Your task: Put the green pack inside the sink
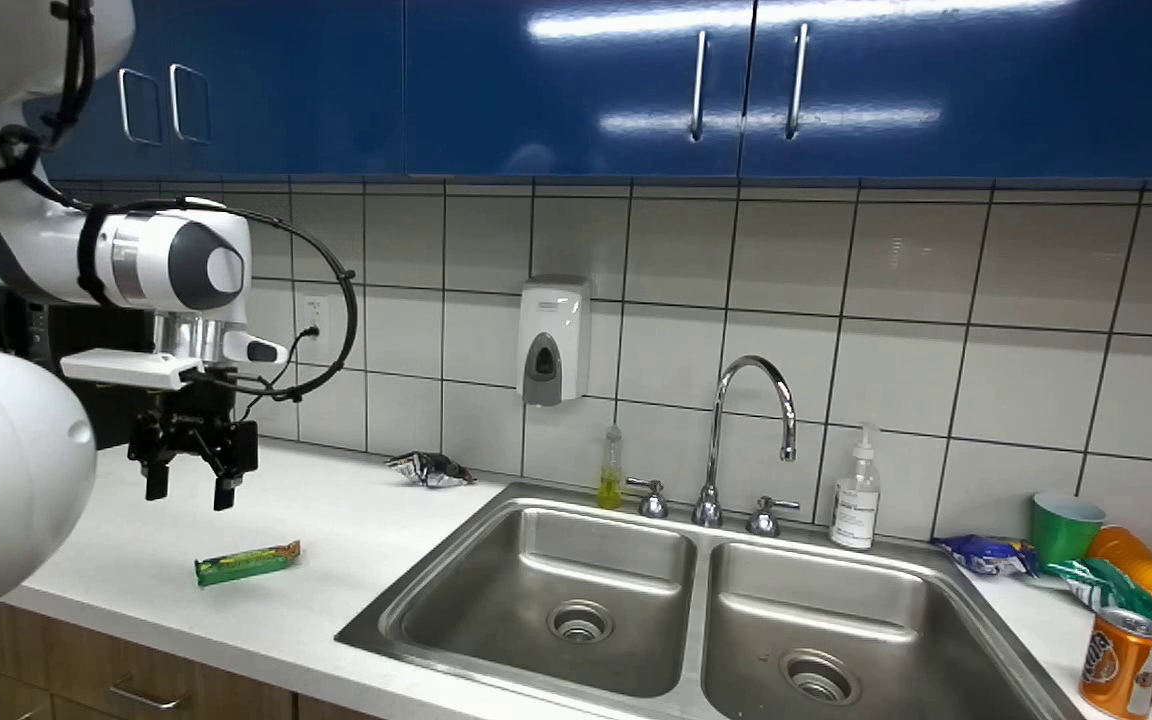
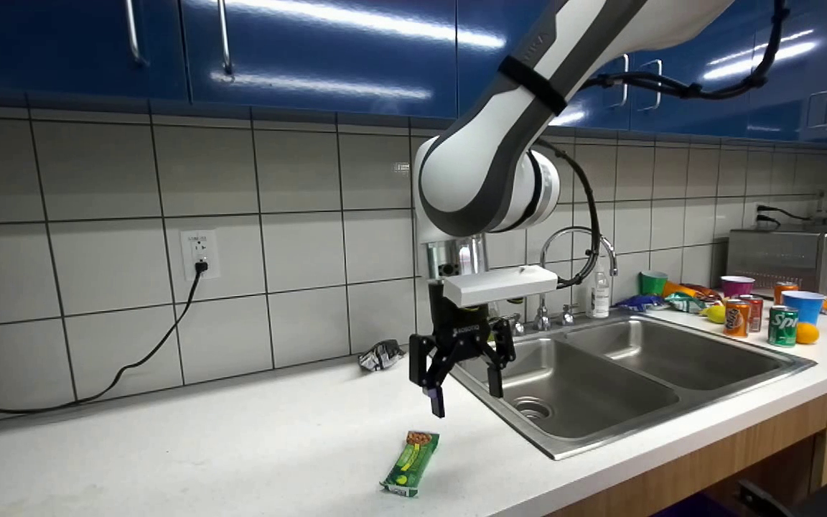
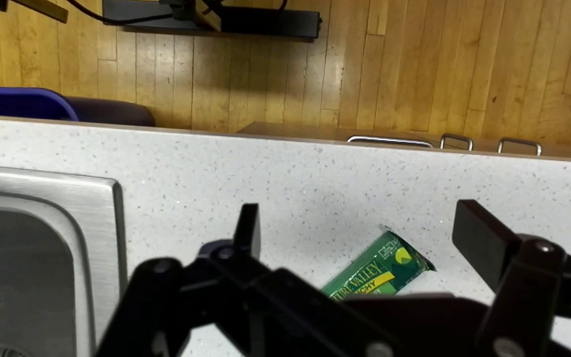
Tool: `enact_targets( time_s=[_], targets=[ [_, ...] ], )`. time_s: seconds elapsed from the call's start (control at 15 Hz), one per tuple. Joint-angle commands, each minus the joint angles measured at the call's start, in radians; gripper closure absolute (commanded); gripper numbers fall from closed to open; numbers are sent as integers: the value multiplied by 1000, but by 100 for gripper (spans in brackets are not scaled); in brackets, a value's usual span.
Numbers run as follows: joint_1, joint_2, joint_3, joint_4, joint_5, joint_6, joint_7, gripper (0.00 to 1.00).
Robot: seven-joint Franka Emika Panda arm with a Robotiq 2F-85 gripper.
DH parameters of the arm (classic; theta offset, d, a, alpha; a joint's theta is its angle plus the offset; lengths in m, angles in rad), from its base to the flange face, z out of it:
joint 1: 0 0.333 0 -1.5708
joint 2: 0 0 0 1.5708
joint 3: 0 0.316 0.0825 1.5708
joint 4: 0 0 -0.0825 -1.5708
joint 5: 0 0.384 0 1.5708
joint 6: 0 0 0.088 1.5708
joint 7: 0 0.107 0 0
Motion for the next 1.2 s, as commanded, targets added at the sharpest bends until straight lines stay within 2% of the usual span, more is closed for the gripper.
enact_targets(
  time_s=[0.0, 0.53, 1.13],
  targets=[
    [18, 64, 14, 46, -41, 43, 115, 0],
    [73, 165, 3, 109, -169, 81, 444, 0],
    [130, 297, -20, 213, -214, 102, 606, 0]
  ],
)
